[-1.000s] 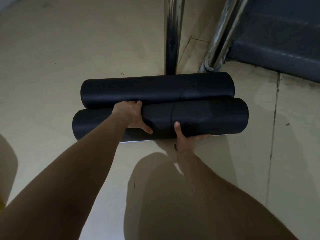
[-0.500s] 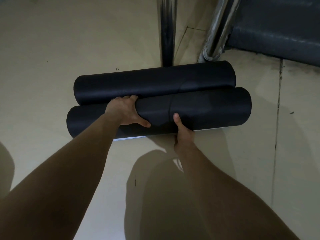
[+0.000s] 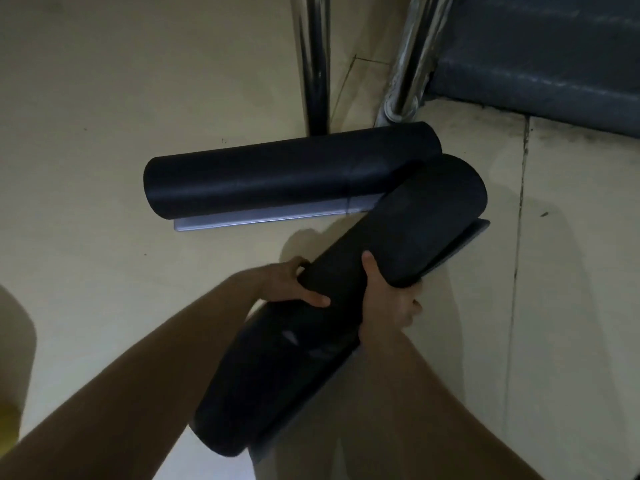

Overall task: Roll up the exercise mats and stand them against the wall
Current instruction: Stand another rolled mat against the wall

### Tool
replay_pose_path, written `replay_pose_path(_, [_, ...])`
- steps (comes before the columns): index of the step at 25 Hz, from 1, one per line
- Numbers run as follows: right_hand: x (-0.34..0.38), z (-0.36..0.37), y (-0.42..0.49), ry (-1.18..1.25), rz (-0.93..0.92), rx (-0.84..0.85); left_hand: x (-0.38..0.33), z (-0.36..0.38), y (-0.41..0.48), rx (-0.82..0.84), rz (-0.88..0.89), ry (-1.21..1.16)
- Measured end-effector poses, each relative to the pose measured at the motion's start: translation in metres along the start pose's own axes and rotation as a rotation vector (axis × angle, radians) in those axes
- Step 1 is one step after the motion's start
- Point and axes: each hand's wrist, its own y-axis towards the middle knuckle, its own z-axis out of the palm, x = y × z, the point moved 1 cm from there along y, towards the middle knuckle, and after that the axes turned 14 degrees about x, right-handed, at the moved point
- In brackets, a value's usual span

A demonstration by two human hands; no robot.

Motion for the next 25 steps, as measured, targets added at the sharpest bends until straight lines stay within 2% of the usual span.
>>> replay_pose_path(5, [-0.051, -0.031, 0.004, 0.104, 0.009, 0.209, -0.012, 0.027, 0.03, 0.021, 0.188, -0.145])
replay_pose_path(8, [-0.048, -0.024, -0.014, 0.086, -0.106, 0.171, -0.01, 0.036, 0.016, -0.032, 0.242, -0.269])
replay_pose_path(11, [-0.029, -0.038, -0.066, -0.068, -0.143, 0.2, -0.007, 0.072, -0.037, -0.112, 0.276, -0.472])
replay_pose_path(17, [0.063, -0.059, -0.245, -0.586, -0.208, 0.433, -0.001, 0.139, -0.24, -0.342, 0.322, -1.049])
replay_pose_path(20, [0.087, -0.028, -0.342, -0.777, -0.239, 0.58, 0.021, 0.156, -0.352, -0.484, 0.367, -1.326])
replay_pose_path(25, [0.077, 0.068, -0.51, -0.951, -0.279, 0.912, 0.103, 0.188, -0.53, -0.79, 0.325, -1.578])
